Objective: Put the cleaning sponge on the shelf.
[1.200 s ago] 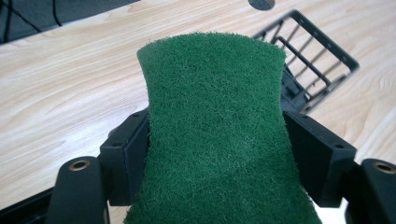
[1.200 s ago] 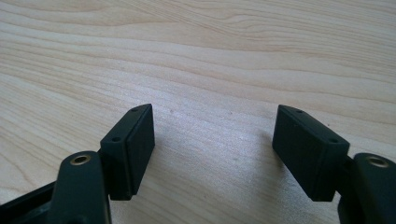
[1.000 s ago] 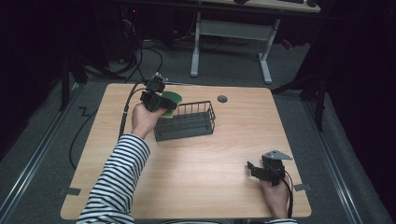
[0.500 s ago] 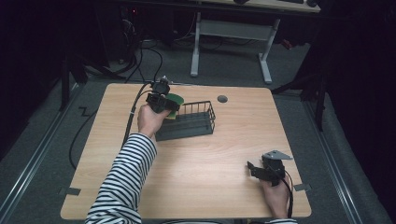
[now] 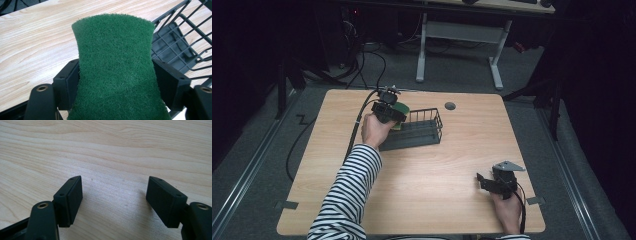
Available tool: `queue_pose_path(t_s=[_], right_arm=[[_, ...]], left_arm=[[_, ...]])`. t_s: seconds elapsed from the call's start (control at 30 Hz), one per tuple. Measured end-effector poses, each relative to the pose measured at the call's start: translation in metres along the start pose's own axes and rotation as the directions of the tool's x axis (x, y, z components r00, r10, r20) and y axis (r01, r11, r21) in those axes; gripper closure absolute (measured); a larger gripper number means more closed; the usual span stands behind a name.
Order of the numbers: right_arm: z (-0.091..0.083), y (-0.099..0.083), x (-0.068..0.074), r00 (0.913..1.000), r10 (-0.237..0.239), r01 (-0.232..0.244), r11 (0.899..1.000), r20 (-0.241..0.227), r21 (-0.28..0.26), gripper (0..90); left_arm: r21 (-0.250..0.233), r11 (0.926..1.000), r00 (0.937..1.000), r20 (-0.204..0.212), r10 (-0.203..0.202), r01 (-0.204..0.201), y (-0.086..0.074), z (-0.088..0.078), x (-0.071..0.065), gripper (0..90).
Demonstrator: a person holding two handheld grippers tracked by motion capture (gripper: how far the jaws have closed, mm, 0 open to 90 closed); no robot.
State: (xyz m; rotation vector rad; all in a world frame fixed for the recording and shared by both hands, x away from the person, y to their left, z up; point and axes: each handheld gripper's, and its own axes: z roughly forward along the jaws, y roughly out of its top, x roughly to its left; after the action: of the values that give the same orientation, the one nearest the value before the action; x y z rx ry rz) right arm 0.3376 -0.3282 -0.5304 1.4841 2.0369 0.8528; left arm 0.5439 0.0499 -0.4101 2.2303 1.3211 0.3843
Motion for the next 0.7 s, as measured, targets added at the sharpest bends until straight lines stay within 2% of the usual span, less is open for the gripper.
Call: queue_pose_path(t_s=[0.2,0.43,0.7], right_arm=[[0.000,0.000,0.000,1.0000,0.000,0.000,1.000,0.000,0.000,29.4],[0.000,0.000,0.000,1.0000,0.000,0.000,1.000,0.000,0.000,29.4],[0.000,0.000,0.000,1.0000,0.000,0.000,1.000,0.000,0.000,29.3]], left_arm=[[0.018,0.9998,0.9999,-0.011,0.011,-0.010,-0.002,0.002,-0.002,28.0],[0.025,0.9997,1.0000,0.001,-0.004,0.004,-0.009,0.008,0.000,28.2],[0.039,0.9990,0.9995,-0.022,0.022,-0.021,-0.011,0.009,-0.004,28.4]])
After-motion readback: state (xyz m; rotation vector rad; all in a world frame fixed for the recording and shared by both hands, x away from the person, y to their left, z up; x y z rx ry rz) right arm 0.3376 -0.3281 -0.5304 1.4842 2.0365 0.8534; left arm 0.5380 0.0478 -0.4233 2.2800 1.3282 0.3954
